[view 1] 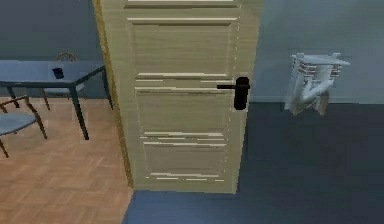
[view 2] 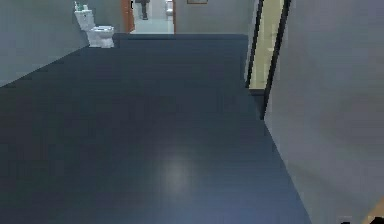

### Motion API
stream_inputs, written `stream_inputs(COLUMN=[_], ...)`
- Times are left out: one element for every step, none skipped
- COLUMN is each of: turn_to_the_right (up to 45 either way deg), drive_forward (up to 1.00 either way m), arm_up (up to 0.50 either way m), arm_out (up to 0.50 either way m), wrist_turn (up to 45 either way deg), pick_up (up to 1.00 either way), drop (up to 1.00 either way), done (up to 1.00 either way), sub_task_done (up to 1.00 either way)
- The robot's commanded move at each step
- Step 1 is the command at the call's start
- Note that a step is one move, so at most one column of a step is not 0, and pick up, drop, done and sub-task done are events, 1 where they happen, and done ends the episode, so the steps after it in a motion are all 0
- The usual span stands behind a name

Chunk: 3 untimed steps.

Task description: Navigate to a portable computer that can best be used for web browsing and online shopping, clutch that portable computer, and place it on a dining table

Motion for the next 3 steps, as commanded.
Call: stream_inputs(turn_to_the_right=[0.0,-45.0,-30.0], drive_forward=[0.15,0.00,0.00], arm_up=[0.00,0.00,0.00], arm_out=[0.00,0.00,0.00], wrist_turn=[0.0,0.0,0.0], pick_up=[0.00,0.00,0.00], drop=[0.00,0.00,0.00], done=[0.00,0.00,0.00], sub_task_done=[0.00,0.00,0.00])
